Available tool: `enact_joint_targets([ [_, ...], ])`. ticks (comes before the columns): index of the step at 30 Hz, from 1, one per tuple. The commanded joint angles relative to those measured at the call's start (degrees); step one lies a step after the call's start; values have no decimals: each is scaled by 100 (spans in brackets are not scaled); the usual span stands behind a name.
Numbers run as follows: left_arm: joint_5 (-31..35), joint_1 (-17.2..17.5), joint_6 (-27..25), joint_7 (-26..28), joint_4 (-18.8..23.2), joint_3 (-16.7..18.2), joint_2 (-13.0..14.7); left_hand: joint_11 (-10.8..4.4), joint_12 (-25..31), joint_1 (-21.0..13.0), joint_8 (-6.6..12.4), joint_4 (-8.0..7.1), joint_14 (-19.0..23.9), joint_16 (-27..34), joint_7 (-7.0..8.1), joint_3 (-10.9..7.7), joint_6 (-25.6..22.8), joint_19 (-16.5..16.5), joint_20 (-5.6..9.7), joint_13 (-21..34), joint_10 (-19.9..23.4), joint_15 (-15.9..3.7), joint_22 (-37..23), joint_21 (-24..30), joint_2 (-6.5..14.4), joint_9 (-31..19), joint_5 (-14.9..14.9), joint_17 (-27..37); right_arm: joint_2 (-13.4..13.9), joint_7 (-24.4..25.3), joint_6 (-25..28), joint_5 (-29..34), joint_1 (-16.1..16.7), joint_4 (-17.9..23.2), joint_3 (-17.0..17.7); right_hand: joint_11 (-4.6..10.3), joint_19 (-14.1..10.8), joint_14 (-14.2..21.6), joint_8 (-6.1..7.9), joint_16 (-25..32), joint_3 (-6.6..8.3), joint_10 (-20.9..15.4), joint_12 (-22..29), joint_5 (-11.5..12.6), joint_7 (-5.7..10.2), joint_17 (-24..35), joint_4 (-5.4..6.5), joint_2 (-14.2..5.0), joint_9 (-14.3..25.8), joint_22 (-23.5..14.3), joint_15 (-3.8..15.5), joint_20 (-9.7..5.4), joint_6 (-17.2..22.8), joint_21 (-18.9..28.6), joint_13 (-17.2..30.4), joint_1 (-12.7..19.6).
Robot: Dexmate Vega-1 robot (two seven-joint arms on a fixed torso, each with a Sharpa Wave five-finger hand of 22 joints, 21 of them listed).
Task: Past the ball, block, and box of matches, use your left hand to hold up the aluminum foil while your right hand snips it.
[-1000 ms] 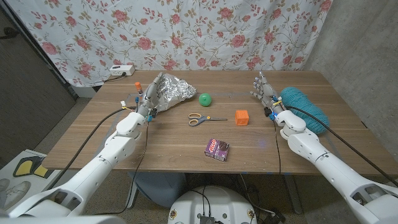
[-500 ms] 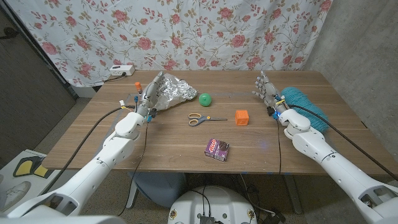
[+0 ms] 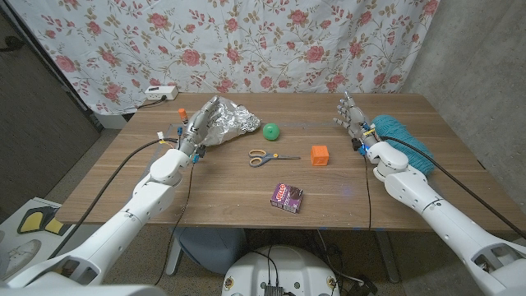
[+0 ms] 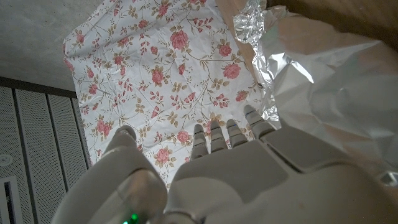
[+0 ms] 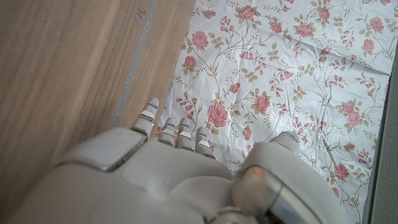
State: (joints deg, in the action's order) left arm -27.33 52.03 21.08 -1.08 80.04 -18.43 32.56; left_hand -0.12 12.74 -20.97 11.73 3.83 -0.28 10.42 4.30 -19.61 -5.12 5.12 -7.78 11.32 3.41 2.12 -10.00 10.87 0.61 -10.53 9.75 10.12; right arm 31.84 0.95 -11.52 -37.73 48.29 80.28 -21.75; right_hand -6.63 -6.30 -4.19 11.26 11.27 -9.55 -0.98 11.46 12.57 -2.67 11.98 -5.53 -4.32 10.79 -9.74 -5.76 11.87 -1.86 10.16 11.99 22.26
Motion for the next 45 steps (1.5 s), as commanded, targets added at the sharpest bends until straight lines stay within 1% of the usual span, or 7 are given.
enact_joint_targets([
  [1, 470, 6, 87, 152, -8, -6, 65, -52, 49, -50, -36, 48, 30, 37, 39, -21, 65, -22, 6, 15, 58, -73, -21, 38, 38, -15, 34, 15, -90, -94, -195, 44, -86, -236, -30, -30, 36, 5, -3, 38, 31, -13, 31, -11, -24, 15, -21, -26, 12, -11, -41, 26, -6, 43, 5, 81],
  [11, 899, -30, 24, 279, 152, -30, 136, -97, 44, -72, -52, 92, 30, 31, 64, -24, 89, -31, 24, 15, 71, -107, -20, 33, 27, -14, 30, 13, -115, -117, -332, 124, -113, -319, -44, 24, 48, -8, -4, 38, 48, -1, 26, -21, -32, 11, -36, -41, 12, -11, -2, 27, -13, 44, 0, 113],
  [14, 1126, -6, -12, 411, 259, -26, 171, -305, 62, -111, -13, 154, 70, 43, 38, -34, -43, -55, 25, 22, 133, -158, -19, 26, 18, -14, 33, 14, -154, -120, -446, 144, -98, -345, -40, 37, 51, -13, -5, 38, 53, 5, 24, -24, -33, 10, -41, -44, 11, -11, 5, 27, -15, 44, -1, 123],
  [20, 1425, -11, -86, 562, 356, -26, 145, -168, 44, -145, 37, 199, 51, 31, 22, -52, -220, -81, 50, 33, 92, -154, -19, 20, 30, -16, 33, 15, -95, -97, -431, 224, -77, -291, -52, 10, 55, -6, -2, 43, 66, -4, 28, -30, -38, 7, -53, -53, 11, -10, 8, 25, -12, 45, -3, 149],
  [28, 1925, -85, -366, 626, 650, -68, 251, -201, -2, -177, 54, 248, -32, 1, 6, -65, -348, -124, 52, 39, -31, -167, -19, 10, 34, -18, 32, 15, -60, -83, -443, 459, -173, -349, -144, -16, 58, -14, -5, 43, 83, 13, 22, -37, -36, 4, -68, -67, 11, -10, 3, 24, -24, 47, -6, 181],
  [36, 2173, 39, -992, 655, 1174, -5, 365, -185, 173, -209, 51, 322, -94, 4, 66, -67, -517, -199, 12, 32, 473, -159, -16, 2, 14, -11, 23, 7, 31, 12, -443, 613, -171, -278, -118, -48, 64, -19, -7, 44, 99, 6, 26, -47, -25, 1, -83, -76, 10, -10, -3, 25, -34, 48, -9, 213],
  [45, 2473, 60, -1233, 557, 1445, 37, 485, -155, 113, -203, 73, 349, -146, -6, 3, -52, -668, -231, 45, 28, 369, -139, -15, -1, -19, -10, 19, 6, 49, 9, -447, 560, -121, -252, -60, -57, 70, -17, -6, 47, 109, 5, 27, -55, -20, -2, -92, -81, 10, -9, -6, 25, -34, 48, -11, 232],
])
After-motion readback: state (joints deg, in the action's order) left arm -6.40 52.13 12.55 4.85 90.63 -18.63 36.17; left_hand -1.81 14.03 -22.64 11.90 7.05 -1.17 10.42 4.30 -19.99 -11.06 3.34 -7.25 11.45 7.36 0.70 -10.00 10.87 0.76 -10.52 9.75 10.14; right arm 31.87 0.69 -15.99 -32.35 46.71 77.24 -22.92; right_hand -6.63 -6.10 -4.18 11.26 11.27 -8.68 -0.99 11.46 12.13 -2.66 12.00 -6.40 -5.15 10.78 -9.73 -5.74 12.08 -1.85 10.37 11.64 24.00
